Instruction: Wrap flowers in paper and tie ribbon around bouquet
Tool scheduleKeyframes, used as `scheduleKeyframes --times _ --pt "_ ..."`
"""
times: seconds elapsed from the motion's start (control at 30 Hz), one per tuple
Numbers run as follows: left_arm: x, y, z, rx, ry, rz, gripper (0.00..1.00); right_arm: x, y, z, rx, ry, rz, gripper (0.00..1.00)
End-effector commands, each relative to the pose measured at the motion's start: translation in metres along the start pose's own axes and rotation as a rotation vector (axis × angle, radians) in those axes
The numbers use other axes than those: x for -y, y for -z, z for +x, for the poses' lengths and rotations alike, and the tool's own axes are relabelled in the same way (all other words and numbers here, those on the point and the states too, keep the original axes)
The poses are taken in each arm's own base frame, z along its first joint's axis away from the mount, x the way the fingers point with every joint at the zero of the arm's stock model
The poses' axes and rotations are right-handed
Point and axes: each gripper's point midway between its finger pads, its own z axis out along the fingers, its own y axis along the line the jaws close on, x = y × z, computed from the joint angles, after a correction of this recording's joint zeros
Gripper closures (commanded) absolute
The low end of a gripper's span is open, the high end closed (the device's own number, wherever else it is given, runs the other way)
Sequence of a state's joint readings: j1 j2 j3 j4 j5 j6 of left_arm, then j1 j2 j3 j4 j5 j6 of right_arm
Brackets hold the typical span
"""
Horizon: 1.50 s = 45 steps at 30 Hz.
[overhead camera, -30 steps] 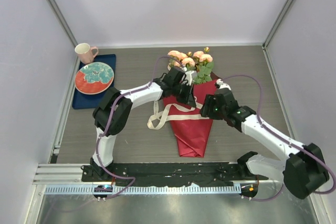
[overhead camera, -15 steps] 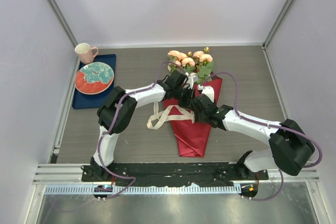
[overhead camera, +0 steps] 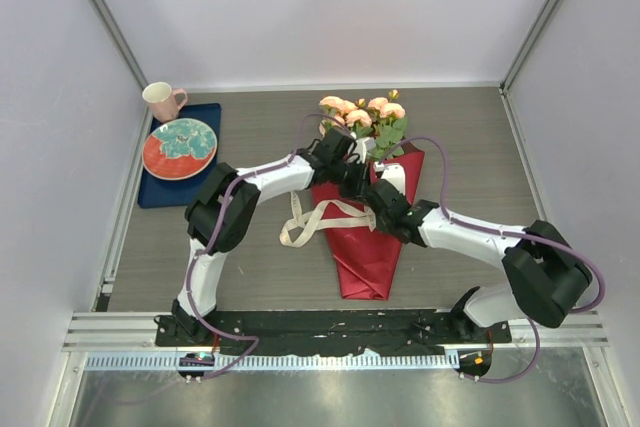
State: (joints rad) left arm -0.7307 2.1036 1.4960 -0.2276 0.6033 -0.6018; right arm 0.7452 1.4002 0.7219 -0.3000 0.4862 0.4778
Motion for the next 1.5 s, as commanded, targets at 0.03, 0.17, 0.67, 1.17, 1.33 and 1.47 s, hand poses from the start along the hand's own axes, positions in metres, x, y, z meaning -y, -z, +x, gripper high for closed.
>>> scheduleKeyframes --times 0.03,0.17,0.67,1.17,1.33,1.47 --pt "0.018 0.0 -0.021 0.037 -0.005 0.054 1.0 -0.007 0.014 -0.025 0.088 -0.047 -0.042 0.92" --pt "0.021 -0.003 -0.03 0.049 0.005 0.066 1.0 -0.01 0.018 -0.028 0.105 -0.059 -0.074 1.0" --pt "0.027 0.006 -0.048 0.107 -0.006 0.028 1.0 0.013 0.033 -0.025 0.032 -0.498 -0.185 0.51" --pt "0.021 -0.027 -0.039 0.049 0.012 0.047 1.0 0.007 0.024 -0.012 0.06 -0.751 -0.306 0.53" --pt "0.013 -0.036 -0.021 0.006 0.022 0.022 1.0 0.01 0.022 -0.022 0.123 -0.78 -0.32 0.53" --pt "0.007 -0.039 -0.013 -0.014 0.013 -0.01 1.0 0.009 0.022 -0.028 0.165 -0.812 -0.346 0.53"
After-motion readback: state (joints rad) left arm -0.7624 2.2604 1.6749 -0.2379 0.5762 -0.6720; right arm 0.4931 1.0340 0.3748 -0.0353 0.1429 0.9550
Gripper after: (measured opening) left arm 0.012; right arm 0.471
